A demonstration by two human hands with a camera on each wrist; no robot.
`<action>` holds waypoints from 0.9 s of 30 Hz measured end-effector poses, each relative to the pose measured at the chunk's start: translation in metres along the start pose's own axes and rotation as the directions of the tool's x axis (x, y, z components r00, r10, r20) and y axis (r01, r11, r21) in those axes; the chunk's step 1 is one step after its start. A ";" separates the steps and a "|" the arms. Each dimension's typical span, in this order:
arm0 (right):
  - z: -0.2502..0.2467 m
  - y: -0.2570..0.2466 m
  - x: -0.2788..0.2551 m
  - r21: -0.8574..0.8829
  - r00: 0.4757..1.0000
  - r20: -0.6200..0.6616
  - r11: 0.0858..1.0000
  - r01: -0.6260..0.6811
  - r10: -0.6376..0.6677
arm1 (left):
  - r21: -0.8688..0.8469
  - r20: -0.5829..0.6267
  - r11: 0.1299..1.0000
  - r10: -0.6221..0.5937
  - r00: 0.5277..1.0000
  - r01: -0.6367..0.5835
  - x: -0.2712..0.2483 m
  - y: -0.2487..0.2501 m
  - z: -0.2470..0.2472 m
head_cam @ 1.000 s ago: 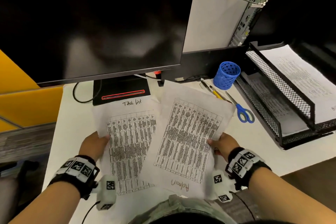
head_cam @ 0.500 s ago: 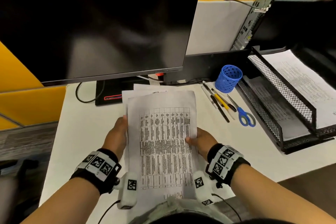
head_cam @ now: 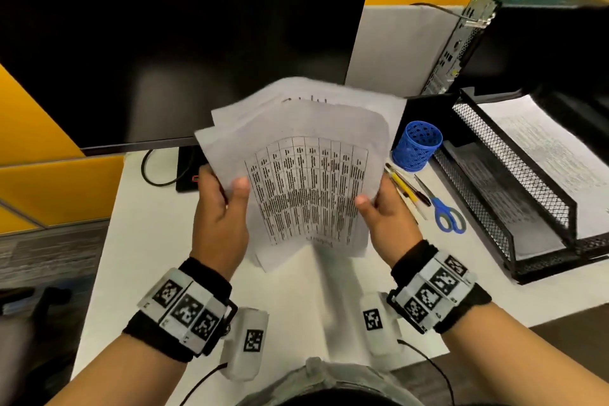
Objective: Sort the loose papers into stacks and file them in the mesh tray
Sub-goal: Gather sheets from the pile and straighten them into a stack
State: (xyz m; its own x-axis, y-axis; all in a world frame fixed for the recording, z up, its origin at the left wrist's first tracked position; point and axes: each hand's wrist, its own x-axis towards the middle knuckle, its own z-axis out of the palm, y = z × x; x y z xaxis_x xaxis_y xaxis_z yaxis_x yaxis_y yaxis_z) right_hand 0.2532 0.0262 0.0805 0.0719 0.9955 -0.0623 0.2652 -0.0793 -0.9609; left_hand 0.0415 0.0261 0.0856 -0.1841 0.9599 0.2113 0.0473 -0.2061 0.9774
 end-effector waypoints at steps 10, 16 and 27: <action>0.005 0.009 -0.010 0.079 0.985 -0.173 0.997 0.025 -0.011 | 0.017 0.000 0.997 0.074 0.997 -0.074 -0.002 0.012 0.009; 0.004 0.019 -0.019 0.114 0.986 -0.166 0.993 0.041 -0.022 | 0.029 0.032 0.999 -0.021 0.999 0.020 -0.006 -0.004 0.006; 0.010 0.028 -0.013 0.047 0.986 -0.166 0.999 -0.021 0.028 | 0.170 0.049 0.952 -0.265 0.963 0.254 -0.018 -0.041 0.013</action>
State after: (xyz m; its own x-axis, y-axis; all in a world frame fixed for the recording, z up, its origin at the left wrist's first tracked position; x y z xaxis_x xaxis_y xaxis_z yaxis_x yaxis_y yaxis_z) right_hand 0.2499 0.0119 0.0520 0.2384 0.9702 -0.0436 0.2182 -0.0972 -0.9710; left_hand 0.0561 0.0195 0.0417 -0.1421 0.9882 -0.0563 0.1652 0.0798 0.9830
